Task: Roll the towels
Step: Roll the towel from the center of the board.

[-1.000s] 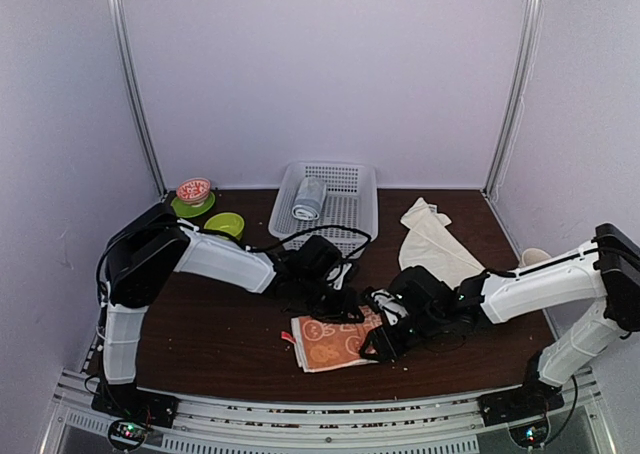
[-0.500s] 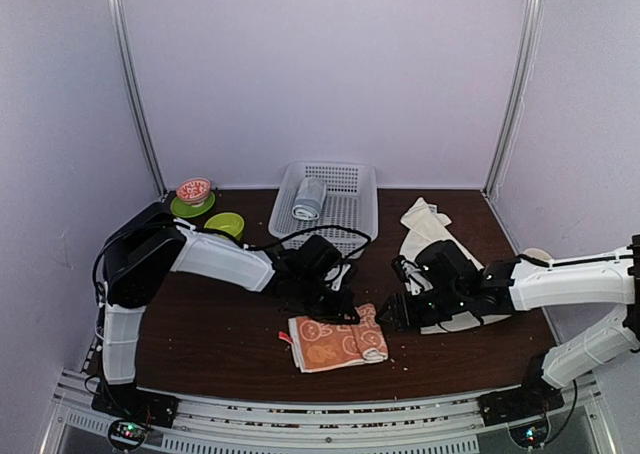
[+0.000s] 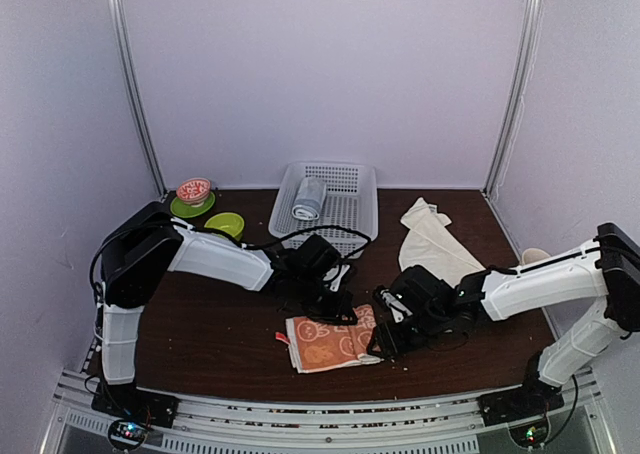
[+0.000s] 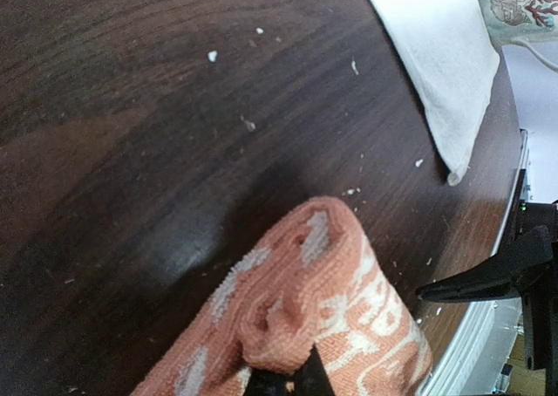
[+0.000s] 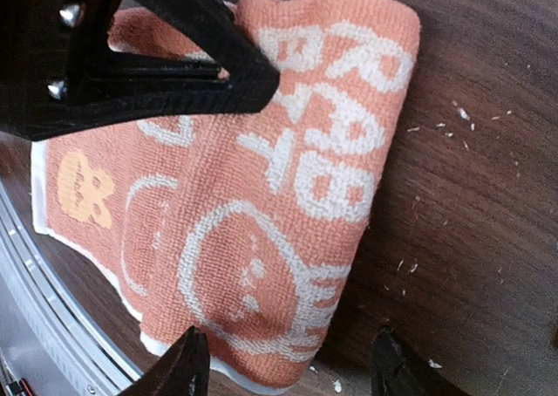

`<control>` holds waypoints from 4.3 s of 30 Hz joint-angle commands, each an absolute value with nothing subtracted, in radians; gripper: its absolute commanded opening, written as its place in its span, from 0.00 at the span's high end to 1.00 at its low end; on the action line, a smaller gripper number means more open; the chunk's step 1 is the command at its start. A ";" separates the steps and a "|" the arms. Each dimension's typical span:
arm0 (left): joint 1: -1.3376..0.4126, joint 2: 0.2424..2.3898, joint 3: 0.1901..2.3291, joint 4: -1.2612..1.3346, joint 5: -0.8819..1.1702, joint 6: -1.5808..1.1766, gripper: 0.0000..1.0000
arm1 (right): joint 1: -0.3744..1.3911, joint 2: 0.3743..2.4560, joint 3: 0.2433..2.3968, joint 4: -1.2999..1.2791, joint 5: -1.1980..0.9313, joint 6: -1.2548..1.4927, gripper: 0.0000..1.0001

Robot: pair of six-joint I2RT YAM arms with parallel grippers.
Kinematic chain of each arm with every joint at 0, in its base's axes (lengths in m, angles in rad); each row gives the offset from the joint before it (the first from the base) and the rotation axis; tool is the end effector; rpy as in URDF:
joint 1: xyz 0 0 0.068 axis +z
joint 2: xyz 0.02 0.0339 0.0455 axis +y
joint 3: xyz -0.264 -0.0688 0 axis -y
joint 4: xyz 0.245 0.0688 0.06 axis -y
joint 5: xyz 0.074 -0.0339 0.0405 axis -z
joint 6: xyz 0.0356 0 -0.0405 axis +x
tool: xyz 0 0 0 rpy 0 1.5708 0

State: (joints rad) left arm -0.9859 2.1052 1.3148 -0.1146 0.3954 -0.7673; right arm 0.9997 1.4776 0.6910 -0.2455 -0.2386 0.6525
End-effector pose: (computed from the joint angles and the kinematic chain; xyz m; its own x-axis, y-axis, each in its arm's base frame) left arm 0.2290 -0.3707 0.1248 -0.9379 0.2560 -0.2343 0.3470 0.6791 -0.6468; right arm 0.1371 0.2289 0.1521 -0.9048 -0.3168 -0.2844 -0.4199 0.7748 0.4727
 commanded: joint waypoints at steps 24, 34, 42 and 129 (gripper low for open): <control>-0.992 2.041 1.390 -0.149 0.458 -0.729 0.77 | 1.053 1.546 0.710 -0.335 -0.102 0.601 0.36; -0.991 2.115 1.362 -0.120 0.435 -0.748 0.91 | 1.053 1.507 0.707 -0.327 -0.110 0.604 0.36; -0.994 2.096 1.270 -0.096 0.383 -0.744 0.99 | 1.035 1.407 0.679 -0.250 -0.144 0.666 0.36; -1.002 1.971 1.084 -0.027 0.310 -0.696 1.00 | 1.121 1.790 1.201 -0.743 0.189 0.701 0.96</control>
State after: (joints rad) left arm -1.0023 1.9602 1.1072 -0.0563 0.2966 -0.6899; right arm 1.1076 1.7809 1.1835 -0.7631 0.1982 0.6838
